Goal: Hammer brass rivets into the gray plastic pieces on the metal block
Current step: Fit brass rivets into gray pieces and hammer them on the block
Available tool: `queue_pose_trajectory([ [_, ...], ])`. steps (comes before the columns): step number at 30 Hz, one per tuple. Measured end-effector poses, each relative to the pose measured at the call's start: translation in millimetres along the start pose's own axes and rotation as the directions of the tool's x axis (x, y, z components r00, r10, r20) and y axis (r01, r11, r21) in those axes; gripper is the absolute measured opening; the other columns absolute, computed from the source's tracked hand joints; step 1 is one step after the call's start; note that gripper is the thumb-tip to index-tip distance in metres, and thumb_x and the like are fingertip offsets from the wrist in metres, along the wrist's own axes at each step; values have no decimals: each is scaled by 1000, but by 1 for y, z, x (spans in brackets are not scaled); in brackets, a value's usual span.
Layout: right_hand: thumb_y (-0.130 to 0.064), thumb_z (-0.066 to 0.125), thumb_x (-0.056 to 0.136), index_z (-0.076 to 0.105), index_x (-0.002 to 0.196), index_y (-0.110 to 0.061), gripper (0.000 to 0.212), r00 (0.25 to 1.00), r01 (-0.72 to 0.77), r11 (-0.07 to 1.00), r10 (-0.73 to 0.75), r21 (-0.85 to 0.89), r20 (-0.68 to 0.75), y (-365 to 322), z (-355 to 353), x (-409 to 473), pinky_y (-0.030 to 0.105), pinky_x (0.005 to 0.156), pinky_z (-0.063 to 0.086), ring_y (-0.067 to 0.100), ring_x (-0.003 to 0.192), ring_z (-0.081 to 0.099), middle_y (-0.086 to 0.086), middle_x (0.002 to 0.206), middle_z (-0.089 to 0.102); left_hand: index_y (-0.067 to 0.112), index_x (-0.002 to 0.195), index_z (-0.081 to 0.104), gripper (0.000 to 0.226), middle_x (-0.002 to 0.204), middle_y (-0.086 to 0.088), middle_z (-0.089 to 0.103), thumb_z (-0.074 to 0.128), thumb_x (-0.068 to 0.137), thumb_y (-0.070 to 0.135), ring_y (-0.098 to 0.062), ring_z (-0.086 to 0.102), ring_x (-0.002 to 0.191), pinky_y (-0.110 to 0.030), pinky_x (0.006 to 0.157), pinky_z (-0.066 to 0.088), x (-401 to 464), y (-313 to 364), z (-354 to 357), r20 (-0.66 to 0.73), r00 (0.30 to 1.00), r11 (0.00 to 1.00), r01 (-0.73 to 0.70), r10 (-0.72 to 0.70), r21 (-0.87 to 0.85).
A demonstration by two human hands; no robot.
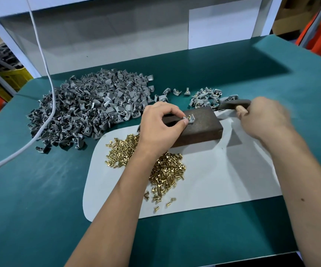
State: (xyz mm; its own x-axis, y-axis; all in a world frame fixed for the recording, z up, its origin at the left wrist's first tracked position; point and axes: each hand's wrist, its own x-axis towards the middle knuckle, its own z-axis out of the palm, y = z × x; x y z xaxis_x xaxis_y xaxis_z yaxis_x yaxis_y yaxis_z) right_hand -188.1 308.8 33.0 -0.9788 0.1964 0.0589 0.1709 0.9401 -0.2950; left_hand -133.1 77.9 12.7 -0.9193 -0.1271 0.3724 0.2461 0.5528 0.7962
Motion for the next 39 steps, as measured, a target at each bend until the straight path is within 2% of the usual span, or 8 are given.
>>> queue_pose_trajectory([
  [5, -31, 55, 100, 54, 73, -2, 40, 998, 37, 936, -15, 349, -65, -6, -16, 1, 36, 51, 29, 37, 66, 43, 17, 67, 51, 16, 79, 77, 7, 99, 5, 71, 83, 80, 13, -19, 63, 108, -45, 99, 49, 0, 1, -1, 7, 1000, 1000, 19, -19, -14],
  [10, -42, 53, 100, 68, 79, -16, 37, 949, 287, 804, -313, 521, -40, -22, -40, -18, 30, 56, 35, 20, 54, 44, -7, 54, 56, 14, 77, 77, 9, 97, 3, 71, 84, 78, 9, -16, 65, 104, -42, 98, 51, 1, 0, 0, 4, 999, 998, 38, -38, -46],
  [15, -38, 46, 106, 62, 77, -12, 42, 860, 449, 786, -510, 424, 34, -46, -39, -42, 34, 59, 38, 26, 65, 55, 3, 64, 57, 13, 76, 76, 11, 93, 7, 69, 84, 78, 5, -14, 67, 99, -37, 95, 54, 1, 0, 0, 14, 999, 998, 32, -31, -56],
  [19, -42, 41, 107, 57, 79, -13, 43, 859, 489, 809, -512, 326, -17, -53, -32, -48, 41, 71, 45, 38, 79, 57, 10, 76, 60, 15, 77, 76, 13, 97, -1, 71, 83, 79, 3, -17, 68, 100, -37, 95, 55, 1, 2, 0, 7, 1000, 998, 19, -18, -54],
  [23, -46, 37, 107, 43, 71, -21, 44, 873, 463, 870, -480, 168, 83, -52, -26, -46, 41, 70, 45, 33, 75, 54, 4, 76, 52, 14, 80, 79, 12, 101, -3, 72, 83, 79, 2, -13, 68, 101, -32, 96, 54, 2, 1, -1, 5, 999, 998, 43, -43, -47],
  [28, -45, 40, 107, 41, 68, -21, 46, 880, 453, 879, -468, 148, 85, -50, -25, -43, 36, 64, 36, 21, 63, 47, 3, 70, 49, 17, 80, 79, 14, 104, -2, 72, 84, 78, 5, -8, 66, 101, -21, 92, 50, 3, 1, -2, 10, 998, 997, 64, -63, -48],
  [34, -45, 39, 106, 37, 68, -25, 43, 859, 511, 832, -501, 217, -103, -53, -32, -43, 35, 56, 33, 29, 63, 49, 3, 68, 49, 19, 79, 80, 14, 105, -3, 74, 85, 79, 6, -11, 68, 102, -24, 93, 52, 4, 0, -2, 11, 998, 997, 65, -64, -50],
  [39, -43, 39, 108, 39, 70, -22, 43, 872, 459, 888, -456, 24, 178, -54, -34, -43, 37, 69, 37, 35, 79, 50, 5, 75, 49, 21, 78, 80, 15, 106, -2, 74, 85, 77, 8, -4, 66, 101, -11, 88, 44, 4, 1, -2, -24, 997, 997, 68, -68, -28],
])
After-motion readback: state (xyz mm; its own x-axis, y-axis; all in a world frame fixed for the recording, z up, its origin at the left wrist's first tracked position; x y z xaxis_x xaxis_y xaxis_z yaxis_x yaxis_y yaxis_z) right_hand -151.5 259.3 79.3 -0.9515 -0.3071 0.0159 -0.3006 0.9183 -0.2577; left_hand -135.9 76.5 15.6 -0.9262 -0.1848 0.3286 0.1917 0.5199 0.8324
